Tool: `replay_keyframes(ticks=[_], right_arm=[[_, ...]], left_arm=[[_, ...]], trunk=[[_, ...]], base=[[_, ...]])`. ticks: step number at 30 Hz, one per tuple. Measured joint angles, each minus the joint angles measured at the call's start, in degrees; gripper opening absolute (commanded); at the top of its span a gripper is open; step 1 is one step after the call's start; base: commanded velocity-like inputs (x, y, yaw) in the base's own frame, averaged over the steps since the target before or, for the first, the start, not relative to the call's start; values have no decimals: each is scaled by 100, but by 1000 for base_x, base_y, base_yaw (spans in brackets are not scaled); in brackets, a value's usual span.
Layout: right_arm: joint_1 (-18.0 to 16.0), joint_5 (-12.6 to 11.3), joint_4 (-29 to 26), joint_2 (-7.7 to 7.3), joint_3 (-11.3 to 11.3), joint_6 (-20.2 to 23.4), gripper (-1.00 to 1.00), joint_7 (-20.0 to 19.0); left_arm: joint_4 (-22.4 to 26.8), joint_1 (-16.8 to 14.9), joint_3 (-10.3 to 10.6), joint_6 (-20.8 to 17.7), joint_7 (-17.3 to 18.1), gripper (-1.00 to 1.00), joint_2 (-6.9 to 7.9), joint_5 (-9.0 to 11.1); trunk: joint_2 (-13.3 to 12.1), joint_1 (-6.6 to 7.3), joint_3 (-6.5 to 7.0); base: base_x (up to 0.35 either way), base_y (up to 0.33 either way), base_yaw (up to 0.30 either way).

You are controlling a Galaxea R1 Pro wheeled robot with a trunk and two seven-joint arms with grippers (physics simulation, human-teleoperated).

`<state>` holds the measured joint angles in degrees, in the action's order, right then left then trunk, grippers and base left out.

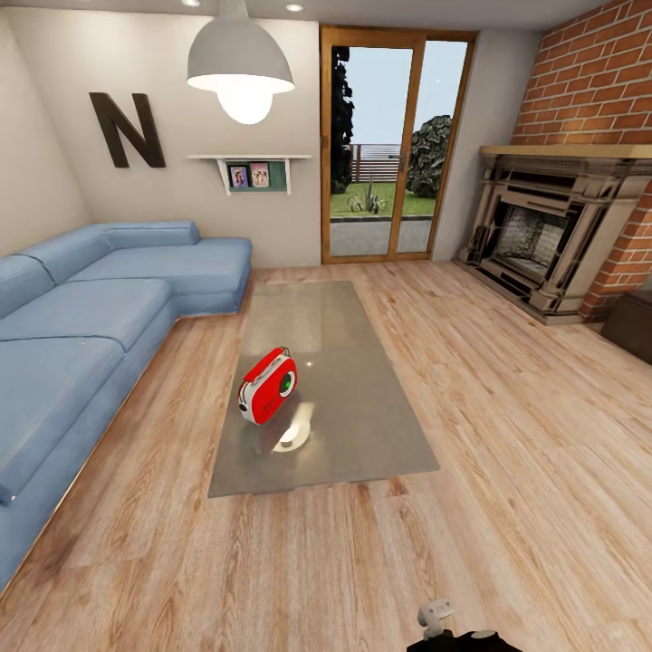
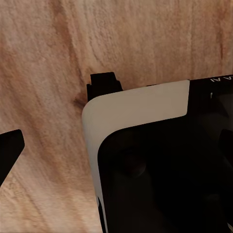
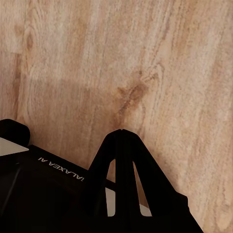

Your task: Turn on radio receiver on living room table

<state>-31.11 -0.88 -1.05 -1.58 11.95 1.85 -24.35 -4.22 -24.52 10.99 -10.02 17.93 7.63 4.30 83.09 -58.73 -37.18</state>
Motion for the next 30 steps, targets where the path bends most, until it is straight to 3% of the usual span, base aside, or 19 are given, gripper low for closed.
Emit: replay_keyframes(ticks=[30], right_arm=[[0,0,0,0,0,0,-100,0]], left_arm=[[0,0,0,0,0,100,0,0]], trunk=[[0,0,0]], base=[[0,0,0]])
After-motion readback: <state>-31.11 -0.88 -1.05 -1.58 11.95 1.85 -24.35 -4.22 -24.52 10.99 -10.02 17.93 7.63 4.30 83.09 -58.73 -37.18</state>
